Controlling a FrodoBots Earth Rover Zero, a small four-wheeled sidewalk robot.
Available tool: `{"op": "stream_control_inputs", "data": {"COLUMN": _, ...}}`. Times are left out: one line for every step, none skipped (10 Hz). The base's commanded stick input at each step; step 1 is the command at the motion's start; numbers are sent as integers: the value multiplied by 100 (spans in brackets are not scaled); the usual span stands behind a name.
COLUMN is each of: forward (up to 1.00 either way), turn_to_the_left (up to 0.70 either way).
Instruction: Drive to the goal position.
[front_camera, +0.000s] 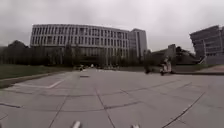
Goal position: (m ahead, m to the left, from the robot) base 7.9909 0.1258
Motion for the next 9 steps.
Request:
{"op": "stream_control_inputs", "data": {"forward": 70, "turn_to_the_left": 0}}
{"op": "stream_control_inputs", "data": {"forward": 70, "turn_to_the_left": 0}}
{"op": "stream_control_inputs", "data": {"forward": 70, "turn_to_the_left": 0}}
{"op": "stream_control_inputs", "data": {"forward": 70, "turn_to_the_left": 0}}
{"op": "stream_control_inputs", "data": {"forward": 70, "turn_to_the_left": 0}}
{"op": "stream_control_inputs", "data": {"forward": 70, "turn_to_the_left": 0}}
{"op": "stream_control_inputs", "data": {"forward": 70, "turn_to_the_left": 0}}
{"op": "stream_control_inputs", "data": {"forward": 70, "turn_to_the_left": 0}}
{"op": "stream_control_inputs", "data": {"forward": 70, "turn_to_the_left": 0}}
